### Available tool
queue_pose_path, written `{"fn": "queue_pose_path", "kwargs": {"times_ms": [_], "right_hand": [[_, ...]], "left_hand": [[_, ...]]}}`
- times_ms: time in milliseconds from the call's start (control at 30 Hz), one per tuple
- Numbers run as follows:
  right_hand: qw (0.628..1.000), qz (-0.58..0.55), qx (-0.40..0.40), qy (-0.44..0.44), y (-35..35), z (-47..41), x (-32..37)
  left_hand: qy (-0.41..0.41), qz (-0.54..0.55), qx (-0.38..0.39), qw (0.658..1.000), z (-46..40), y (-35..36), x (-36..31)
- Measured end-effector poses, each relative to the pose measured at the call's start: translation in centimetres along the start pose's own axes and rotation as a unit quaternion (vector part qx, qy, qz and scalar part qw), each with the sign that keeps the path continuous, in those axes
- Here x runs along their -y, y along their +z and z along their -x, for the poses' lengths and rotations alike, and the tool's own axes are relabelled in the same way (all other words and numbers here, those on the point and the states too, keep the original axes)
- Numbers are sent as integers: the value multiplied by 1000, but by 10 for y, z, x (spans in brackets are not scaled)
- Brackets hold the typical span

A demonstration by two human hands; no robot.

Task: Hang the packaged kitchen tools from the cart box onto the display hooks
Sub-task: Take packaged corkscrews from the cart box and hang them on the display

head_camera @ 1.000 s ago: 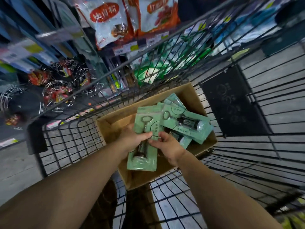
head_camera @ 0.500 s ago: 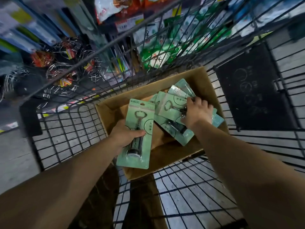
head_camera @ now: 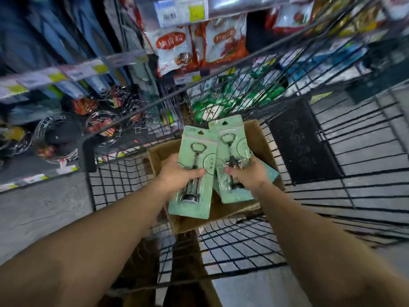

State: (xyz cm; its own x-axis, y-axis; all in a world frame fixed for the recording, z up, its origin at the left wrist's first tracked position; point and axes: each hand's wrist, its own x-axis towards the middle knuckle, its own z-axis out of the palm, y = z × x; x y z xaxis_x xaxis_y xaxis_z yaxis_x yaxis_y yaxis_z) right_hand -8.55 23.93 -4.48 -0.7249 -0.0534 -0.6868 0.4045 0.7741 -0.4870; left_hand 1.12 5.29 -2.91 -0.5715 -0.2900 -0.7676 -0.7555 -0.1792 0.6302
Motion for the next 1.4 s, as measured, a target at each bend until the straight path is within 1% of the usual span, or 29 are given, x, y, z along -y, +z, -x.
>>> {"fn": "queue_pose_path", "kwargs": {"times_ms": [100, 233, 333, 433, 533, 700, 833, 933, 1067, 1200, 1300, 1400], "right_hand": [[998, -61, -21, -12, 11, 38, 25], [989, -127, -23, -76, 37, 94, 64], [984, -119, -26, -131, 74, 146, 108], [970, -125, -6, -207, 131, 214, 161], [955, -119, 25, -271, 206, 289, 215], [907, -99, 93, -398, 324, 417, 320], [859, -107, 154, -476, 392, 506, 397], [831, -101, 181, -516, 432, 562, 445], [792, -106, 208, -564, 485, 607, 501], [772, -132, 239, -574, 536, 625, 552], [750, -144, 239, -599, 570, 629, 596], [752, -148, 253, -590, 602, 629, 644]], "left_hand": [[41, 20, -11, 999, 27, -20, -10], [102, 47, -21, 993, 67, -73, -17], [155, 66, -45, 985, 107, -136, -12], [203, 112, -86, 969, 158, -220, 2], [238, 146, -163, 946, 220, -319, 28], [284, 170, -308, 892, 330, -489, 62], [317, 176, -401, 841, 407, -594, 79], [330, 179, -456, 807, 451, -659, 87], [359, 200, -491, 768, 494, -721, 88], [365, 185, -510, 757, 506, -780, 86], [374, 170, -523, 746, 498, -832, 78], [376, 164, -526, 746, 489, -883, 59]]}}
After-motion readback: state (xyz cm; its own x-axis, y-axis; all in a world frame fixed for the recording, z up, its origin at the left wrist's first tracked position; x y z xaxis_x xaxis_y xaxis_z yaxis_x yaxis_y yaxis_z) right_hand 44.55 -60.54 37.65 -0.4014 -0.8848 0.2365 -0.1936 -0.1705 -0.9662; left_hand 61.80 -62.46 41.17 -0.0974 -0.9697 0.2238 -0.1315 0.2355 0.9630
